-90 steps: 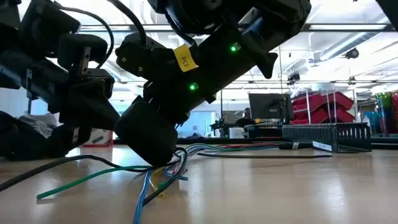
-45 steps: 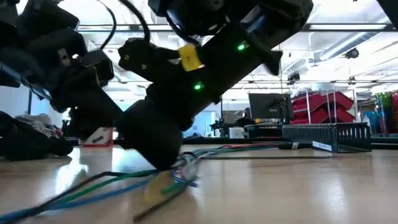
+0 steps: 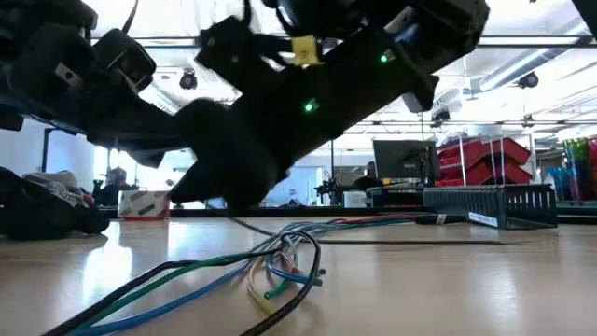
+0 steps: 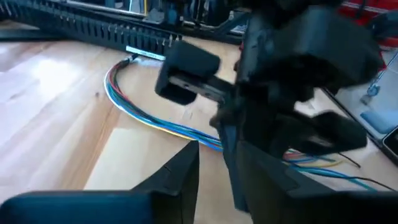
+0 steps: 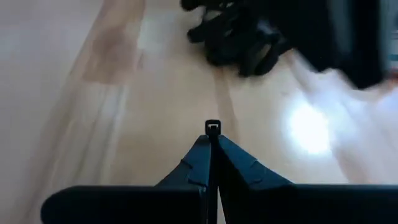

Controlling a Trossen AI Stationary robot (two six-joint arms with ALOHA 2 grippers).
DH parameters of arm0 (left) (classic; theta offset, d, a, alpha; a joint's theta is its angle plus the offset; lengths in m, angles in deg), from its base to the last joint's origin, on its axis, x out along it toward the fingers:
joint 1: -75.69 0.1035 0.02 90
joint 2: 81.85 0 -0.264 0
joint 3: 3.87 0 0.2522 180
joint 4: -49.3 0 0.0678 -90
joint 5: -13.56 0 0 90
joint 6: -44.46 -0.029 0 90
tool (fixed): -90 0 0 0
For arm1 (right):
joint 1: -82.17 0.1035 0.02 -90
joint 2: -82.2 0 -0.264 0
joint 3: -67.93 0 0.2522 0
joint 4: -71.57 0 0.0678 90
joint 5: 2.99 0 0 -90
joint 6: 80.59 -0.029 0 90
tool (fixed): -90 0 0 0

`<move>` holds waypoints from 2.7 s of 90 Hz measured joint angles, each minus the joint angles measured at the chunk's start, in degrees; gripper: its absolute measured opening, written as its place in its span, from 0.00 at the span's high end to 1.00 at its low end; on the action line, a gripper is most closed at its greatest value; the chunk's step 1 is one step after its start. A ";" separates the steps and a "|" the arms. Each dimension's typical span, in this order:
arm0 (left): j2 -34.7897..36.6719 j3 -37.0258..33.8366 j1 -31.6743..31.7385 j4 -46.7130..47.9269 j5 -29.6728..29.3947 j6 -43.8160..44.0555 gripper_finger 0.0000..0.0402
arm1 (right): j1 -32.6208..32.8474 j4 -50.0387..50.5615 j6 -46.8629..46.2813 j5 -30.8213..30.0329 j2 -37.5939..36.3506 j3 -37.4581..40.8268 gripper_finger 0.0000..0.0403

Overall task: Ziptie cables
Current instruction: Wrap the zip tie around the cable bundle

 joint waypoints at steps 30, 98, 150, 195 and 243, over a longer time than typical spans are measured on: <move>-1.06 -0.02 -0.04 -6.23 0.52 -4.62 0.83 | -1.51 -24.79 1.26 6.13 -2.98 14.84 1.00; -24.66 8.25 -0.09 -29.70 2.05 -7.91 0.74 | -5.29 -45.15 -2.94 20.41 -5.23 25.51 1.00; -26.61 9.21 -0.09 -30.32 2.10 -9.12 0.83 | -5.29 -47.66 -2.14 20.34 -5.19 25.62 1.00; -26.56 8.13 -0.09 -29.91 2.14 -11.02 0.84 | -5.29 -47.98 -1.78 20.34 -5.16 25.62 1.00; -24.41 8.07 -0.09 -30.43 2.05 -12.31 0.85 | -5.27 -47.04 -1.77 20.44 -5.23 25.60 1.00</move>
